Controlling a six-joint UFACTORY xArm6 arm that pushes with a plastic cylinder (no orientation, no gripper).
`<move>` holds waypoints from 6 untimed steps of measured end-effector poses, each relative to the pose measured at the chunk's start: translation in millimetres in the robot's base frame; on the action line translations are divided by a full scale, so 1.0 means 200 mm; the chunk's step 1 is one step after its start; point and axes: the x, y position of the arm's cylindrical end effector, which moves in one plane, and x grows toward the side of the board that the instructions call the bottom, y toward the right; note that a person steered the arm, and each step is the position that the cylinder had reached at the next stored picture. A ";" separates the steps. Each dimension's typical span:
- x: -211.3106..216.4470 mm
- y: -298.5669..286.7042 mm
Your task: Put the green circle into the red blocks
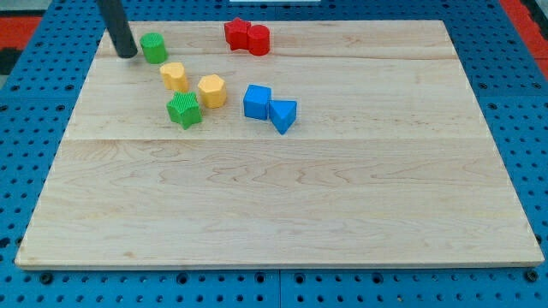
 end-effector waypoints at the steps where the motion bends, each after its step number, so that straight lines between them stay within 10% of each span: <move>1: -0.03 0.22; 3: -0.02 0.60; 6: 0.29 -0.12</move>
